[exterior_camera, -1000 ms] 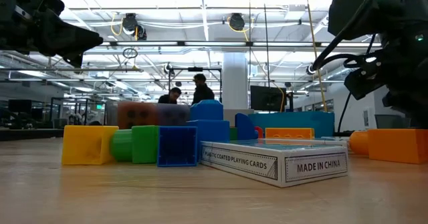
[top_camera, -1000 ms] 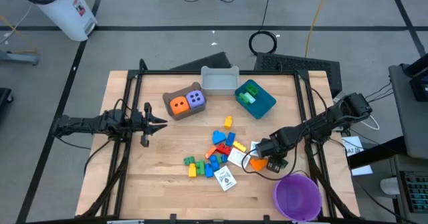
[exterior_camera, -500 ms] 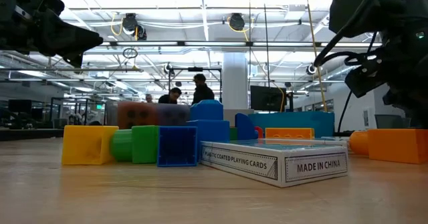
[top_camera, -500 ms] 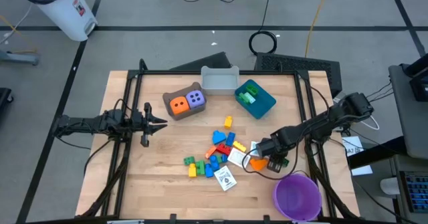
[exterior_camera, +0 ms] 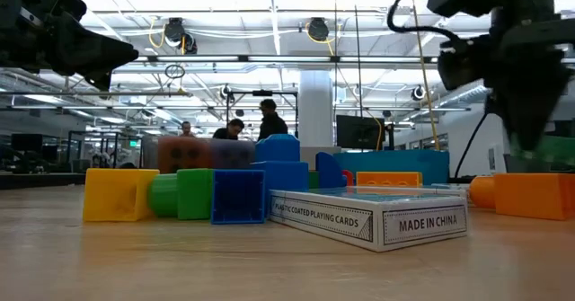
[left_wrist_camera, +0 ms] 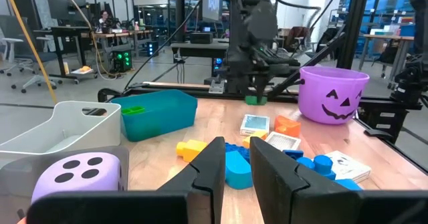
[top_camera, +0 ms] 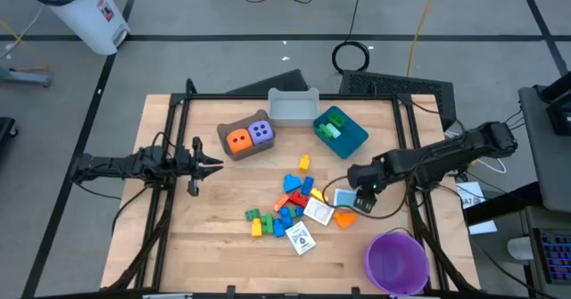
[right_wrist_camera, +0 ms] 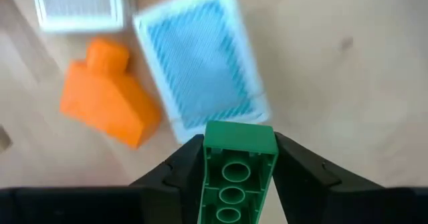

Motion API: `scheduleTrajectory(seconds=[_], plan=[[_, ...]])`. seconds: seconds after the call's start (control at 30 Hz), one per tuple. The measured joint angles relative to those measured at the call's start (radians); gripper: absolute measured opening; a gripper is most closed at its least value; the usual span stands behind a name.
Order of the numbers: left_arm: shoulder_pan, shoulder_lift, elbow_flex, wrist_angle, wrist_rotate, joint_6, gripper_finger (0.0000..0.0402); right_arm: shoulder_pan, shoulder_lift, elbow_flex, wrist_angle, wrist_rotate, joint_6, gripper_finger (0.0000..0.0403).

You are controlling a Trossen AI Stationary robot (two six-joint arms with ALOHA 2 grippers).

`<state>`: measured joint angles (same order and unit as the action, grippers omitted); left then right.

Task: Pick & Place Toys
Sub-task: Put the green 8 studs game piece into the blue bin

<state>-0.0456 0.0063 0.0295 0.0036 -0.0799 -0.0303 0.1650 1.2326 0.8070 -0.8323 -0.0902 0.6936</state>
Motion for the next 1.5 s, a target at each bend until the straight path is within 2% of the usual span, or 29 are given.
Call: scheduleTrajectory(seconds=[0.2,0.63,0.9,1.17,1.33,1.5], plan=[[0.000,0.000,0.000,0.000,0.000,0.000,0.0076,-0.075,-0.075,0.000,0.104,0.160,-0.092,0.0141],[0.000,0.000,0.000,0.000,0.000,0.000,0.0076,-0.226,-0.089,0.000,0.447,0.331,-0.427,0.0141],[0.000,0.000,0.000,0.000,0.000,0.000,0.0076,-0.368,-0.089,0.000,0.633,0.329,-0.575,0.0143],[0.000,0.000,0.000,0.000,0.000,0.000,0.0076,-0.522,-0.064,0.001,0.700,0.317,-0.689,0.0142],[0.000,0.000,0.000,0.000,0.000,0.000,0.0076,-0.607,0.002,0.000,0.750,0.215,-0.714,0.0142],[0.000,0.000,0.000,0.000,0.000,0.000,0.0076,-0.671,0.083,0.040,0.769,0.164,-0.742,0.0143]])
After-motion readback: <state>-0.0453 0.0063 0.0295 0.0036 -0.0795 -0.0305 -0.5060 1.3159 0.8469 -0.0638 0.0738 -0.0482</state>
